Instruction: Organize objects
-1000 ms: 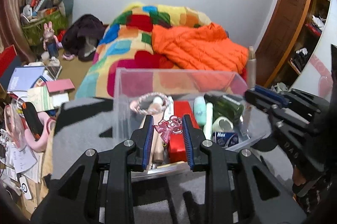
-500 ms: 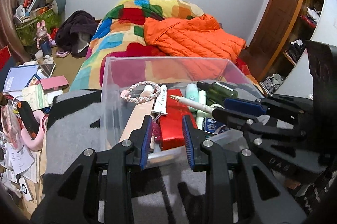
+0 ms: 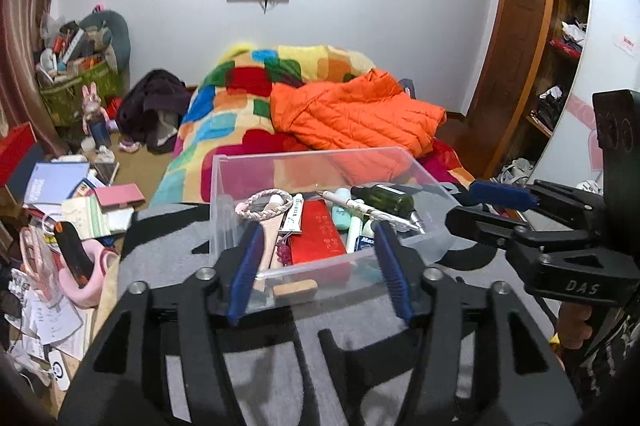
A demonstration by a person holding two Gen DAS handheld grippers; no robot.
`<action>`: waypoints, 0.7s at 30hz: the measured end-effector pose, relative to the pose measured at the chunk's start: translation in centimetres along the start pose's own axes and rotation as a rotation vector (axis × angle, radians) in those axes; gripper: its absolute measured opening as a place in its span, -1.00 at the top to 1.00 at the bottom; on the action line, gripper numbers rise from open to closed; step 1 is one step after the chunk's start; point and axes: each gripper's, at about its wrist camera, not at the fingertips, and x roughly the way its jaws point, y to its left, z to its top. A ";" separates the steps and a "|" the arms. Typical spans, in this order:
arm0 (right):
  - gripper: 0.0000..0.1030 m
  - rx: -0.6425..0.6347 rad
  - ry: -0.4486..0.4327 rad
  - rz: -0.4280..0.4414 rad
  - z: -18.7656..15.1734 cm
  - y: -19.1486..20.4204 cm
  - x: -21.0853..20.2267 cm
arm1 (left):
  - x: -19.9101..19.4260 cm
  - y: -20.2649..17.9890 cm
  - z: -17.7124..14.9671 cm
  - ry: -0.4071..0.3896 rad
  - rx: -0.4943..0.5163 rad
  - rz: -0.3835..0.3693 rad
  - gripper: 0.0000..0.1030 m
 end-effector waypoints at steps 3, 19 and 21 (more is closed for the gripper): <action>-0.23 -0.011 -0.030 -0.013 -0.7 0.6 -1.7 | -1.4 -0.5 -0.6 -0.036 0.005 0.012 -0.40; -0.77 0.013 -0.102 -0.068 -4.8 1.5 -5.2 | -3.5 -1.4 -5.0 -0.053 -0.012 0.023 -0.74; -0.77 0.013 -0.095 -0.072 -5.1 1.6 -5.0 | -3.4 -1.4 -5.3 -0.047 -0.018 0.025 -0.74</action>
